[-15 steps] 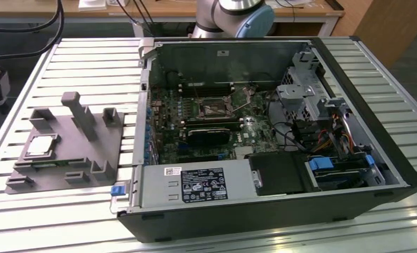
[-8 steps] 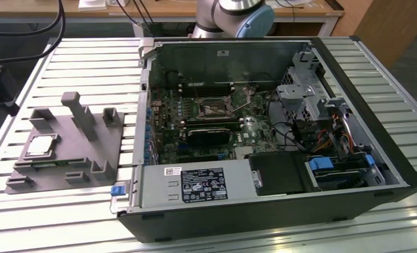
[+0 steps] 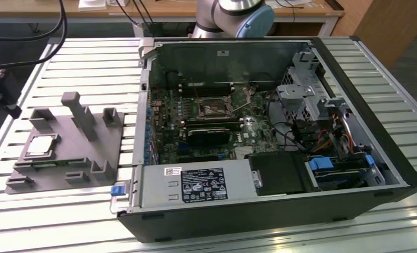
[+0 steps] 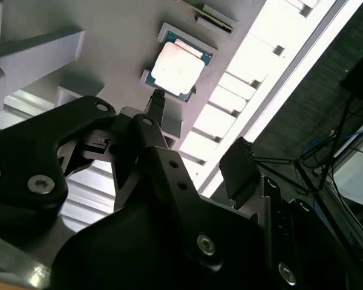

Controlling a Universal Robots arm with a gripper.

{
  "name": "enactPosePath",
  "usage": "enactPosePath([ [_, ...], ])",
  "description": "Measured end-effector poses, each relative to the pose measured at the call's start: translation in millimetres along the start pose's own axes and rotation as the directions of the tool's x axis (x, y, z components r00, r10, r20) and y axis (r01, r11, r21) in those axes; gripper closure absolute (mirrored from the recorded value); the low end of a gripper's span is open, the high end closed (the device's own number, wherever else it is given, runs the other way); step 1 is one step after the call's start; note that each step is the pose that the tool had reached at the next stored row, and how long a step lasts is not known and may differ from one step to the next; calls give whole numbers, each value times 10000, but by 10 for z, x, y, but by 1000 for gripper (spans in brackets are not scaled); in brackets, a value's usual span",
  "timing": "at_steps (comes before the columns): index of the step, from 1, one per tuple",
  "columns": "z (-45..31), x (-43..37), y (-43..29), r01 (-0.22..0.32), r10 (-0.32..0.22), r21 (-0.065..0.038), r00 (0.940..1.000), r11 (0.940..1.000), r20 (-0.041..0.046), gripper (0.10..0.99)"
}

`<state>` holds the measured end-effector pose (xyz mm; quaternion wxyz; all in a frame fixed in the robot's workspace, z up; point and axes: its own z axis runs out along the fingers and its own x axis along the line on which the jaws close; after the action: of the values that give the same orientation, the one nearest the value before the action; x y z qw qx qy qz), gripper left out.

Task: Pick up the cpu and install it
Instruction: 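Pick up the cpu and move it towards the insertion slot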

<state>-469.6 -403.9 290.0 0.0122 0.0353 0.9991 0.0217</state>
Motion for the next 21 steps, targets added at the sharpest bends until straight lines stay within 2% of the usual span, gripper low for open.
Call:
enactPosePath([
  [10, 68, 2, -3, 0, 0, 1, 10000, 10000, -1, 427],
  [11, 74, 2, -3, 0, 0, 0, 10000, 10000, 0, 373],
  [12, 79, 2, -3, 0, 0, 0, 10000, 10000, 0, 373],
  [13, 84, 2, -4, 0, 0, 0, 10000, 10000, 0, 310],
  [21, 144, 3, -6, 0, 0, 0, 10000, 10000, -1, 310],
])
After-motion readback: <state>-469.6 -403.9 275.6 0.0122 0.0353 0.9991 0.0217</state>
